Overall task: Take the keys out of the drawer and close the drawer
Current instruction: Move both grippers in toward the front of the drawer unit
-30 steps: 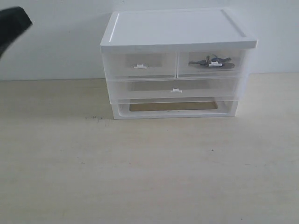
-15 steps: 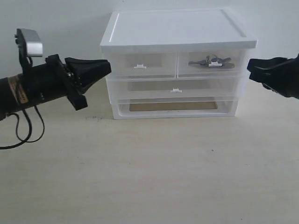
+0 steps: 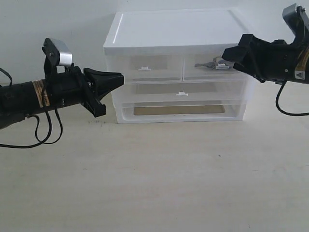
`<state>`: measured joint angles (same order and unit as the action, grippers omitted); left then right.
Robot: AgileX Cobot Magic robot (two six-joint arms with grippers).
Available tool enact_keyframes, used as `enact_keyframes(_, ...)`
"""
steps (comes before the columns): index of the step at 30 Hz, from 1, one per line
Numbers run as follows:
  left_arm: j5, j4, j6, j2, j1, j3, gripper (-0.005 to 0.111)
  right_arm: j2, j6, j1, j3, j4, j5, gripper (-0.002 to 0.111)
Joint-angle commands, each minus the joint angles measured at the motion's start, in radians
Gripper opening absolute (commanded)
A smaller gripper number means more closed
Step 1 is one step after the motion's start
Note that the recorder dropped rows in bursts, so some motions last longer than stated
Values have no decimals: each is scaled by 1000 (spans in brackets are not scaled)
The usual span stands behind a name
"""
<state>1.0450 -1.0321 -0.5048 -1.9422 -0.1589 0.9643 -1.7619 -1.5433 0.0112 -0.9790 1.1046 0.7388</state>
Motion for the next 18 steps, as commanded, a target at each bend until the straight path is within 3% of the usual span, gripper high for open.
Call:
enact_keyframes(1, -4, 33, 18, -1, -4, 28, 4, -27, -56, 0, -15, 58, 3, 46)
enact_keyframes(6, -75, 109, 25, -13, -4, 92, 4, -54, -53, 0, -15, 22, -4, 46)
enact_keyframes(18, -77, 109, 29, -117, -4, 177, 4, -56, -38, 0, -20, -8, 9, 46)
